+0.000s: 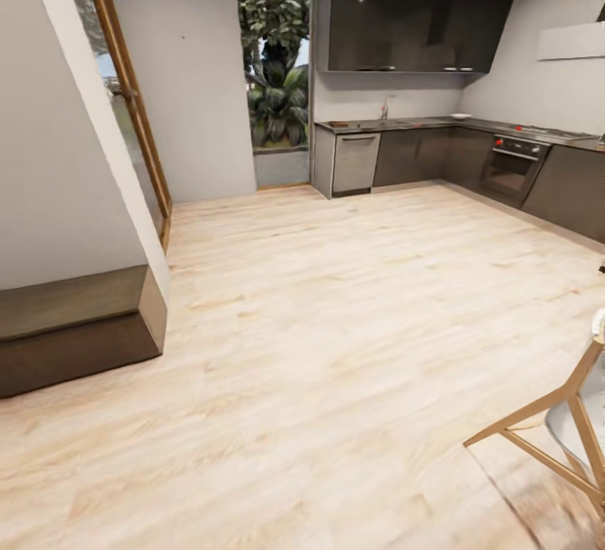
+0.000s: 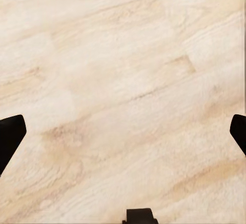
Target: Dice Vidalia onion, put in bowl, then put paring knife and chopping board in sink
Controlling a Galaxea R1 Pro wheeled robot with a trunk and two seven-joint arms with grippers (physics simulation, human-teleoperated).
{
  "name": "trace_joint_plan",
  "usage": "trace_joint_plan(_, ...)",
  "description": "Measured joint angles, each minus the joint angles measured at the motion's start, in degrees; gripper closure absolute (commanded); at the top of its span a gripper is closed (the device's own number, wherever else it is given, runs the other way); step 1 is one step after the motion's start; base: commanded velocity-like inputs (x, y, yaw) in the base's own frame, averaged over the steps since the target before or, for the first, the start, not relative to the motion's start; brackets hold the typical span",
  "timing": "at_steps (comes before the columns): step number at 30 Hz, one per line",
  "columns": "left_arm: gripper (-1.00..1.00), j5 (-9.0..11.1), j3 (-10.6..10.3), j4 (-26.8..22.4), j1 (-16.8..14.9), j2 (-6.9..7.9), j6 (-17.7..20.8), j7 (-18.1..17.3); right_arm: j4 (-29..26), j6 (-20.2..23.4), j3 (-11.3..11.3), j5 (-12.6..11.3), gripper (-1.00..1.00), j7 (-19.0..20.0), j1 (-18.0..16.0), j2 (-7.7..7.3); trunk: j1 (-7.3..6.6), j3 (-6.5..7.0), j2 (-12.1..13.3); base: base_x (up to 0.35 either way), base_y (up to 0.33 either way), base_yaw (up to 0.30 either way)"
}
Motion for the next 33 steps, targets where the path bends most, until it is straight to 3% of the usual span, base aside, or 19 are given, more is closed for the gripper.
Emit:
trace_joint_plan(9,-1.0,0.0,0.0,0.0,0.0,-0.01,0.0,0.0,0.0,0.0,0.0,0.0,-1.0,0.0,0.0,0.0,0.0,0.0,0.0,0.231,0.0,-0.164)
trace_joint_plan(33,-1.0,-0.1,0.0,0.2,0.0,0.0,0.0,0.0,0.1,0.0,0.1,0.0,-1.0,0.0,0.0,0.0,0.0,0.0,0.0,0.236,0.0,-0.007)
